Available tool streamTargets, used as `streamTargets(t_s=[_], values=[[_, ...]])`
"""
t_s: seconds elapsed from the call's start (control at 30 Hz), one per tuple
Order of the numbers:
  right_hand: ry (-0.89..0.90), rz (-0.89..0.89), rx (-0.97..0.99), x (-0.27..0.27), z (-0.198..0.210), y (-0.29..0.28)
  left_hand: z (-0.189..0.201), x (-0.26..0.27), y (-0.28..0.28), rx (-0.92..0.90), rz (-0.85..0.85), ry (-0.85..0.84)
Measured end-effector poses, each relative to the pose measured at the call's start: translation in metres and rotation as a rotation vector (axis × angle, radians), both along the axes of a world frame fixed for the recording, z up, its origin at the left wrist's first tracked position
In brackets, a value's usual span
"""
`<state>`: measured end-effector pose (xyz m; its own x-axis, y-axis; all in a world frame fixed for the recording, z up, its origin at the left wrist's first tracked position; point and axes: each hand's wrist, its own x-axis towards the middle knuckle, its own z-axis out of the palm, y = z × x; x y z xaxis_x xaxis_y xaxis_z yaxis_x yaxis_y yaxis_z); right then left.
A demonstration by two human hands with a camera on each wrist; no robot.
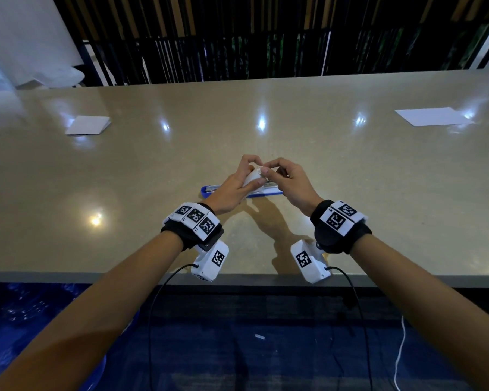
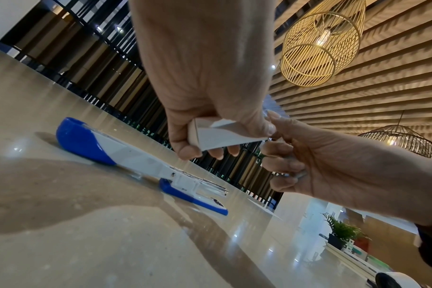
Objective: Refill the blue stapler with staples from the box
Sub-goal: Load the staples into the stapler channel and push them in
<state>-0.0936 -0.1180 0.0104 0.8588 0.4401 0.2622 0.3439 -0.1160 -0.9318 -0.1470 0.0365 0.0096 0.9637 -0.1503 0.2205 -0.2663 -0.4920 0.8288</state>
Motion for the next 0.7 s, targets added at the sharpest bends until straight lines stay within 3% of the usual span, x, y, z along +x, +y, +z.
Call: streamTargets(t_s=[0.7], values=[[-0.101, -0.022, -0.145, -0.0025, -0.0046, 0.0014, -0.008, -0.0011, 0.0051, 0.087, 0.022, 0.048]])
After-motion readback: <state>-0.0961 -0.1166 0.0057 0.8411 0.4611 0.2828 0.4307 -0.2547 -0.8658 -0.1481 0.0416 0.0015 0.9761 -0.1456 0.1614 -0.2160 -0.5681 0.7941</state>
